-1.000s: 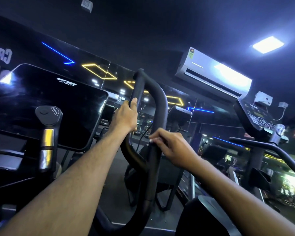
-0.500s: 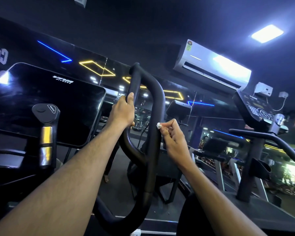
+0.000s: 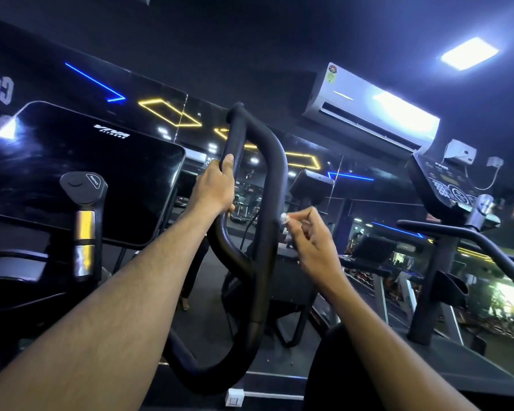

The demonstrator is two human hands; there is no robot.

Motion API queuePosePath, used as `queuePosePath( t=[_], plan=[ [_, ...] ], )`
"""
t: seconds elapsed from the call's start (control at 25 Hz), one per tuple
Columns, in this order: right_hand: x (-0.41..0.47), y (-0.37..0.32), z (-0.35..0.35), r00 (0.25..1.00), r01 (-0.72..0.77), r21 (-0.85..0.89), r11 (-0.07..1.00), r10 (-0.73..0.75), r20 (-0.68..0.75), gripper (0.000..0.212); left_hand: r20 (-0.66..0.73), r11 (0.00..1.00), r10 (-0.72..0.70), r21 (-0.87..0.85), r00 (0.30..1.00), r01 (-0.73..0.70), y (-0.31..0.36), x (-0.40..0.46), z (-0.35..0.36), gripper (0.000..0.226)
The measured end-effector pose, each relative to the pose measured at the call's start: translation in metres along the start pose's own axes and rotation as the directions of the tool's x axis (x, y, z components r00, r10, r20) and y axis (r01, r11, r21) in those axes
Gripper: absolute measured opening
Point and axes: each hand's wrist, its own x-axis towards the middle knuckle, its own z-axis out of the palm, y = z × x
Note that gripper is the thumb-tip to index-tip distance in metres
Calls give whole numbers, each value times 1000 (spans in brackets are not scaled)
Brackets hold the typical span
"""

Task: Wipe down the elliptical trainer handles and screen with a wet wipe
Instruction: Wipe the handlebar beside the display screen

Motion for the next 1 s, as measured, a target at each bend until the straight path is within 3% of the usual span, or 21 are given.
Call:
queuePosePath(
  t=[0.16,0.32,0.44,0.6,0.76,0.84,0.88,1.0],
  plan=[
    [-21,22,27,994,7,-52,999,-13,-111,9,30,1000,-17,-25,999,18,4,-1,-2,55],
    [-43,18,-2,979,201,-335,920,-175,106,8,262,982,-49,-161,964,94,-9,-1,-26,58],
    [11,-10,-14,935,354,-502,789,-282,217,6,247,895,-116,-393,962,209,-42,-27,-27,66],
    [55,-42,9,952,306,-710,635,-187,243,15,192,684,-292,-643,937,345,-67,-76,4,65],
    [11,-57,25,886,415,-822,390,33,463,12,134,711,-286,-635,949,304,-65,-91,6,65],
    [7,-66,31,828,483,-769,419,67,557,12,112,733,-270,-620,956,280,-65,-90,5,66],
    [20,-73,31,831,477,-724,498,12,556,14,100,744,-270,-610,958,273,-66,-88,5,67],
    [91,-85,29,908,398,-562,725,-222,356,13,87,758,-289,-587,953,283,-65,-82,6,67]
  ],
)
